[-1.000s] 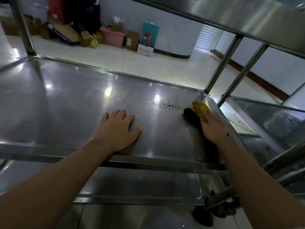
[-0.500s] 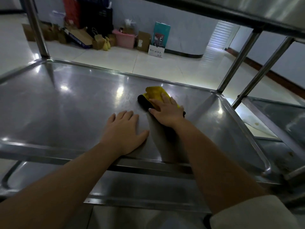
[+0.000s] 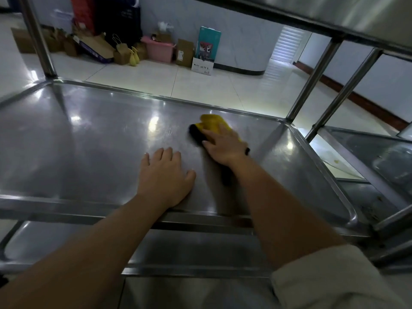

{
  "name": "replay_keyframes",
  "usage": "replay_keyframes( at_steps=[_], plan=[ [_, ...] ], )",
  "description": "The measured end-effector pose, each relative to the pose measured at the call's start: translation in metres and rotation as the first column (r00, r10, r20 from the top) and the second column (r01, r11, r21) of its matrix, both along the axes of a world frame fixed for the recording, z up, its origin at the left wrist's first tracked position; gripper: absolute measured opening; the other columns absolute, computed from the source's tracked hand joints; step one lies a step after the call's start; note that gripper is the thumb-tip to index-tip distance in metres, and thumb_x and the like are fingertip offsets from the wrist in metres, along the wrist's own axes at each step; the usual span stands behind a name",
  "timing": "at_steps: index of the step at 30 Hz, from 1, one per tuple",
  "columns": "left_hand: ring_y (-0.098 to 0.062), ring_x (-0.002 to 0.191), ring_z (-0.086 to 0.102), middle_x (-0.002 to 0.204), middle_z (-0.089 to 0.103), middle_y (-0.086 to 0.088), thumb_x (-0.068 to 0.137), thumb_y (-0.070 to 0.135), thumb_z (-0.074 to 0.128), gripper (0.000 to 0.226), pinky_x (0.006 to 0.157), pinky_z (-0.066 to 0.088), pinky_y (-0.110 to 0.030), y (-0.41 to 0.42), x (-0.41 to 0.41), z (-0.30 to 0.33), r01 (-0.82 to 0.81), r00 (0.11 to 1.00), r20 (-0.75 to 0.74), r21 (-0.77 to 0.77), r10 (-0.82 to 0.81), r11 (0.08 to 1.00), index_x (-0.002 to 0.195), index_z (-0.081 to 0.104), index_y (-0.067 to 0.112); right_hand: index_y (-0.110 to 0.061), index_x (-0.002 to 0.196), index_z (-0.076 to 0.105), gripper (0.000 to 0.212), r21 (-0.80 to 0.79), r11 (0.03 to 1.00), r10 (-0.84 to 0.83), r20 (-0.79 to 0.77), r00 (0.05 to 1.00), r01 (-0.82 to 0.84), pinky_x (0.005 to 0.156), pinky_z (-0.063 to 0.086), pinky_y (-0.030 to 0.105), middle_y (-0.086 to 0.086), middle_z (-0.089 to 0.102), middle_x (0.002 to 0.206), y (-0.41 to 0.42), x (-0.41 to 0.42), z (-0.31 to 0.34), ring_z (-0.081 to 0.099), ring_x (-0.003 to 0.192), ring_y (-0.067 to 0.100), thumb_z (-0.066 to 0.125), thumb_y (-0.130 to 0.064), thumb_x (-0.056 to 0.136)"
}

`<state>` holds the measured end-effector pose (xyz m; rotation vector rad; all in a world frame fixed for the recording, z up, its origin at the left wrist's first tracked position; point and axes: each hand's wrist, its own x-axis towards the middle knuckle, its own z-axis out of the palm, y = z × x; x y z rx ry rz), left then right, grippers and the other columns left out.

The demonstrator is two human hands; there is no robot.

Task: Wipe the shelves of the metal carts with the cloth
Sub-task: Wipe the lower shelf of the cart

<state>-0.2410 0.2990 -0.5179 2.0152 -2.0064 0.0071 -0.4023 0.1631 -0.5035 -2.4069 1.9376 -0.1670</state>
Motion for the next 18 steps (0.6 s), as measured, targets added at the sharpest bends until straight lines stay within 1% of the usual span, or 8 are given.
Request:
replay_keyframes(
  at_steps=[1,3,6,9,12,14,16,18],
  plan=[
    [-0.026,0.137,0.032,0.147,0.040,-0.007,0.087,0.055,0.027,0.064,0.114,0.021,-0.050,-0.001,0.001,-0.001,-0.003,1.000,0.006,-0.004,0.003,1.000,0.135,0.044,0.016,-0.060,0.137,0.028,0.046,0.002,0.999,0.039,-0.004,0.999,-0.039,0.109,0.019,0.062,-0.010,0.006,0.160,0.000,0.014,-0.001,0.013,0.145,0.029,0.034,-0.063,0.091],
    [-0.026,0.137,0.031,0.147,0.040,-0.007,0.087,0.055,0.028,0.064,0.114,0.020,-0.049,-0.003,0.002,-0.002,0.001,1.000,0.008,-0.005,-0.001,1.000,0.136,0.043,0.016,-0.060,0.136,0.028,0.045,0.020,0.996,0.091,0.012,0.996,-0.091,0.107,0.020,0.063,-0.011,0.005,0.161,-0.006,0.023,0.000,0.012,0.145,0.029,0.033,-0.063,0.092],
    [-0.025,0.140,0.028,0.150,0.036,-0.005,0.089,0.055,0.028,0.065,0.115,0.017,-0.049,-0.004,0.004,-0.005,0.016,1.000,-0.005,-0.008,-0.016,1.000,0.139,0.040,0.017,-0.052,0.141,0.031,0.045,0.014,0.994,0.109,0.002,0.994,-0.109,0.112,0.022,0.058,-0.006,0.007,0.161,-0.023,-0.006,0.005,0.021,0.142,0.033,0.034,-0.057,0.096],
    [-0.024,0.141,0.026,0.152,0.034,-0.005,0.090,0.056,0.027,0.065,0.116,0.015,-0.048,-0.003,0.002,-0.006,0.034,0.999,-0.003,-0.005,-0.034,0.999,0.142,0.037,0.017,-0.050,0.141,0.033,0.045,-0.004,0.998,-0.059,0.036,0.998,0.059,0.111,0.023,0.058,-0.005,0.009,0.161,-0.037,-0.060,0.004,0.024,0.140,0.036,0.034,-0.055,0.096],
    [-0.025,0.141,0.027,0.151,0.035,-0.006,0.090,0.057,0.026,0.065,0.116,0.016,-0.048,-0.003,-0.001,-0.004,0.040,0.999,0.005,-0.005,-0.040,0.999,0.141,0.038,0.018,-0.050,0.141,0.033,0.046,-0.020,0.972,-0.232,0.049,0.972,0.233,0.110,0.023,0.062,-0.005,0.013,0.160,-0.033,-0.114,0.001,0.025,0.139,0.037,0.035,-0.055,0.095],
    [-0.025,0.140,0.028,0.150,0.037,-0.006,0.089,0.057,0.026,0.065,0.115,0.017,-0.048,-0.002,-0.004,-0.002,0.043,0.999,0.008,-0.005,-0.043,0.999,0.139,0.039,0.017,-0.050,0.141,0.031,0.046,-0.028,0.949,-0.313,0.049,0.949,0.314,0.108,0.023,0.063,-0.004,0.014,0.159,-0.018,-0.136,0.001,0.025,0.138,0.037,0.033,-0.055,0.096],
    [-0.026,0.140,0.027,0.150,0.036,-0.007,0.089,0.057,0.026,0.066,0.115,0.017,-0.049,0.000,-0.007,-0.001,0.044,0.999,0.006,0.004,-0.044,0.999,0.140,0.039,0.017,-0.049,0.143,0.027,0.046,-0.019,0.934,-0.355,0.035,0.934,0.356,0.109,0.023,0.060,-0.003,0.013,0.159,0.004,-0.139,0.000,0.021,0.139,0.035,0.030,-0.054,0.097],
    [-0.026,0.141,0.027,0.151,0.035,-0.007,0.089,0.057,0.025,0.067,0.116,0.017,-0.049,0.000,-0.008,-0.001,0.047,0.999,0.015,0.016,-0.047,0.999,0.141,0.038,0.017,-0.049,0.143,0.026,0.046,-0.017,0.947,-0.319,0.023,0.947,0.319,0.110,0.024,0.057,-0.002,0.012,0.159,0.034,-0.128,0.001,0.020,0.140,0.035,0.029,-0.052,0.098]
  ],
)
